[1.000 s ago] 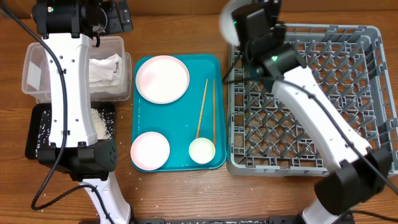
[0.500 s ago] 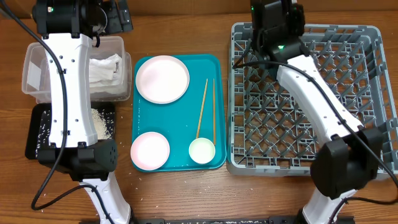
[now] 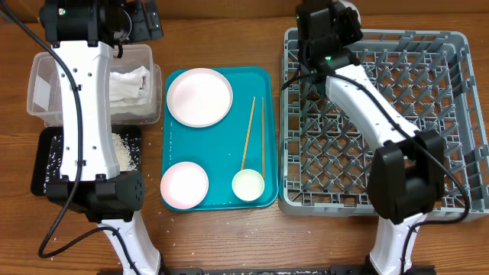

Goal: Sort waste into correct bins and load items into the dishwasher

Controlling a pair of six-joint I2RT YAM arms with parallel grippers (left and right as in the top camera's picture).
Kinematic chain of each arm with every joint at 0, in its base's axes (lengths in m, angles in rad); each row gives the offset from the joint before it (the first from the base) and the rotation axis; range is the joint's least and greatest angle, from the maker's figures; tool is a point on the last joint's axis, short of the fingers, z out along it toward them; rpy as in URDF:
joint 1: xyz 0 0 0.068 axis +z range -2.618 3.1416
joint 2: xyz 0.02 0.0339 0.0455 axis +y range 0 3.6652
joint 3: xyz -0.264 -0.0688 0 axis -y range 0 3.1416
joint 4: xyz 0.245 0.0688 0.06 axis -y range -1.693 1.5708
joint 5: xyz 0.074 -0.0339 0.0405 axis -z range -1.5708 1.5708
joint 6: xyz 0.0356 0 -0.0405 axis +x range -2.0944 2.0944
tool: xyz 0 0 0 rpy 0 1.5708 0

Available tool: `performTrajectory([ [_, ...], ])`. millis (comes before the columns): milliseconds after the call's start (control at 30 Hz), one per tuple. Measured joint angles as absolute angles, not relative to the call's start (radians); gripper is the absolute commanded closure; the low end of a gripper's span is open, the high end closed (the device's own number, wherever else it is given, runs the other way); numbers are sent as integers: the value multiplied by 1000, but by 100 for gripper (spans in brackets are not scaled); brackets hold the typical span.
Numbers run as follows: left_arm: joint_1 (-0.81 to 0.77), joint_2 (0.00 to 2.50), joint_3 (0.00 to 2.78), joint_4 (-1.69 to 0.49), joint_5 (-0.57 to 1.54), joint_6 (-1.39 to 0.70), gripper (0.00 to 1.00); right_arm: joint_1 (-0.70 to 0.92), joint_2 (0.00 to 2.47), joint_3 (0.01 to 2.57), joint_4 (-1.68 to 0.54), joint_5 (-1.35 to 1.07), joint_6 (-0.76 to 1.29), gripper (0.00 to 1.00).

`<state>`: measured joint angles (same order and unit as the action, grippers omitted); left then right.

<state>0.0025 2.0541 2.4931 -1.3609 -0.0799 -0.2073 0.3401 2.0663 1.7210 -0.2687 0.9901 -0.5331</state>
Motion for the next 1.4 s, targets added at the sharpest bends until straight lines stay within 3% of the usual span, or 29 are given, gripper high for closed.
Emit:
performTrajectory([
  [700,2,2054,2493,-1361,-80,-207,0,424,2136,1723,-434,1097,-549,96],
  [867,2,2054,2493,-1361,-80,-207,0,460,2137,1723,-470,1097,-550,87],
  [1033,2,2054,2493,-1361,-80,-208,0,485,2141,1723,-485,1087,-550,68],
  [1100,2,2054,2493,-1361,-80,-207,0,492,2143,1723,-486,1083,-557,45],
  [1133,2,2054,2493,-1361,-80,-208,0,500,2147,1723,-486,1086,-553,27],
  [1167,2,2054,2493,-1361,-80,-207,0,509,2151,1723,-486,1089,-554,21],
  [1233,2,2054,2493,-1361,-80,-207,0,529,2154,1722,-488,1100,-556,12],
  [1400,2,2054,2493,-1361,-80,-207,0,592,2154,1721,-480,1119,-539,2],
])
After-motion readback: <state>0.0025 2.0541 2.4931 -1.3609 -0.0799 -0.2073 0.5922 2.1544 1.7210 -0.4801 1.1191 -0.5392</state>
